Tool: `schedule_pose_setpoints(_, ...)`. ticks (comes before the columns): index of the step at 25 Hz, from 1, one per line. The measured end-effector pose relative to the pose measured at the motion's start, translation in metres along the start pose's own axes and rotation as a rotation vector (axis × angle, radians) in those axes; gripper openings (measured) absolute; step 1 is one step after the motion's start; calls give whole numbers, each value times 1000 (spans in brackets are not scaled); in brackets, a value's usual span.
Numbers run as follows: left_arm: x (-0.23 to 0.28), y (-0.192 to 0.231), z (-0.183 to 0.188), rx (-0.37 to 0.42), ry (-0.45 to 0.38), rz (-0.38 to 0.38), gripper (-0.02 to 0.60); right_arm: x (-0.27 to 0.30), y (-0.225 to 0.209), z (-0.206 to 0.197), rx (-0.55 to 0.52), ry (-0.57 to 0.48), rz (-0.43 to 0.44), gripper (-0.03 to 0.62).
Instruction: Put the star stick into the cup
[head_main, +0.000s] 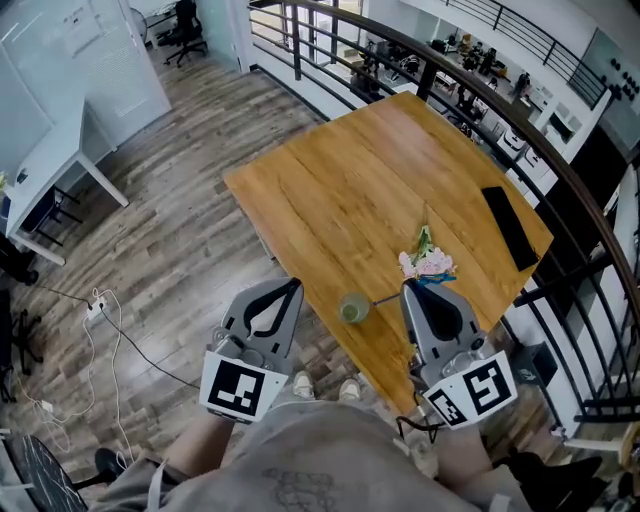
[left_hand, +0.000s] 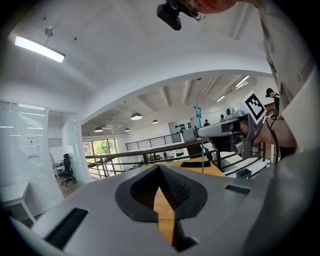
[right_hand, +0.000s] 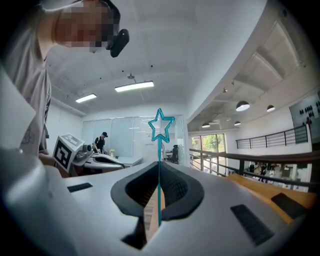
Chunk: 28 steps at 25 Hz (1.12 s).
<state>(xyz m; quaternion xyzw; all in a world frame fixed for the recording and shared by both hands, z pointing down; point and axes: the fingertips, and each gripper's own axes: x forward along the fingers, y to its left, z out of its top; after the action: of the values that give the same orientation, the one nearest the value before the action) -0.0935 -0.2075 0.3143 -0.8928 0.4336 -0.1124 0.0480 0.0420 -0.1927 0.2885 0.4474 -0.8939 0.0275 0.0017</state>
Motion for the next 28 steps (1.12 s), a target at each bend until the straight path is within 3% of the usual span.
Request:
schedule_pose_setpoints(6,17,17,20,63,-13,27,17,19,-21,28,-67,-42,2,35)
schedule_pose_setpoints(11,35,22,19,131,-1,30,17,37,-37,9,-35,-9,5,35)
schedule_pose_setpoints(16,53,16,-24,72,77,-21,17,57,-38,-45,35,82,18,35)
schedule_pose_setpoints(20,62,5,-69,-24,177,-85,17,63,-40,-92,89,161,1,34)
schedule_pose_setpoints(24,70,3,-113,-81,259,-93,17,68,-45,-137,171,239,-24,34)
schedule_pose_setpoints(28,74,-2,-152,-127,314,-96,17,76,-40,-182,263,291,4,35)
